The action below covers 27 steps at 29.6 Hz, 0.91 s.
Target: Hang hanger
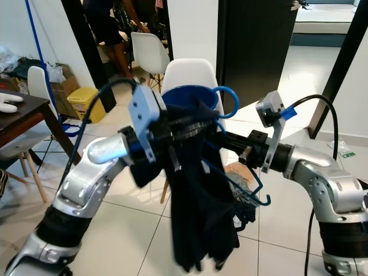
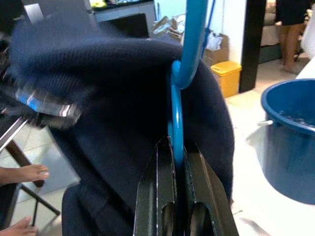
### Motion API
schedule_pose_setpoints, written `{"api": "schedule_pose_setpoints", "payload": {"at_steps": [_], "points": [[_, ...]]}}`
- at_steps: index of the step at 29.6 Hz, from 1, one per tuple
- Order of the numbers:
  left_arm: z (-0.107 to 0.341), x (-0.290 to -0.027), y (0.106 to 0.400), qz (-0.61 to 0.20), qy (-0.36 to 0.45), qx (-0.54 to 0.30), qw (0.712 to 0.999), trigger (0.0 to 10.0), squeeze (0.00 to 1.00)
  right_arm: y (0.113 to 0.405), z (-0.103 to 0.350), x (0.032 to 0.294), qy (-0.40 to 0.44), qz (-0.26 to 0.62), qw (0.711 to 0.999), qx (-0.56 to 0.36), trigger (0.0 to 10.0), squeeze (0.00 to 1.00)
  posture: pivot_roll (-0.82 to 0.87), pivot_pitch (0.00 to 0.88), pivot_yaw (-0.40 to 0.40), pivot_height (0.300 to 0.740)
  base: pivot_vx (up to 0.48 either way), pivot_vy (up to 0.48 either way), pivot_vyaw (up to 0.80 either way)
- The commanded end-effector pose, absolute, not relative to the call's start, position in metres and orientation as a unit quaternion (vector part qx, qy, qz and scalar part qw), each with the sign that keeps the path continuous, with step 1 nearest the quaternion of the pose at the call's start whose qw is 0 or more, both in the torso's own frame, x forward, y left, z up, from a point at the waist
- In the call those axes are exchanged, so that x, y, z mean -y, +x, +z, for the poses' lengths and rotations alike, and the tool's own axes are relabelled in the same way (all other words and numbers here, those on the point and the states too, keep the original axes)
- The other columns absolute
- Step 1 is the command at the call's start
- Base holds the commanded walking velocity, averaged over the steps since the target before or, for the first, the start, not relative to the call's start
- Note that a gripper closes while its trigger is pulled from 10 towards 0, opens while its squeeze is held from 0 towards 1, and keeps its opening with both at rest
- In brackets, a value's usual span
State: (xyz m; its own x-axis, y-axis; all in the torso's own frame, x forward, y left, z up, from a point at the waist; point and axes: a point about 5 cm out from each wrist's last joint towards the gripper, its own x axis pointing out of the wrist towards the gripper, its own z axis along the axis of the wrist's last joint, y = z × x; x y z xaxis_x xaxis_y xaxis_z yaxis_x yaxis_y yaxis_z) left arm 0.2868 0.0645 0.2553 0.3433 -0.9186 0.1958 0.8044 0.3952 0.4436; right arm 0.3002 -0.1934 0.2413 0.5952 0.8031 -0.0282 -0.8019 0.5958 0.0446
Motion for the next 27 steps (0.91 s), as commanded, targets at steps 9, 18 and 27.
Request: {"api": "schedule_pose_setpoints", "payload": {"at_steps": [9,18,27], "points": [[0.239,-0.084,0.271,-0.588,0.235,0.137,0.762,10.0,0.00,0.318,0.262,0.203,0.038,0.390,0.919,0.043,10.0,0.00,-0.05,0.000,0.038,0.740,0.000,0.000,0.00],[0.226,-0.081,0.270,-0.584,0.262,0.106,0.761,10.0,0.00,0.318,0.267,0.200,0.032,0.400,0.914,0.054,10.0,0.00,-0.05,0.000,0.037,0.740,0.000,0.000,0.00],[0.236,-0.081,0.292,-0.506,0.277,0.127,0.807,10.0,1.00,0.315,0.269,0.197,0.023,0.414,0.908,0.059,10.0,0.00,-0.05,0.000,0.039,0.740,0.000,0.000,0.00]]}}
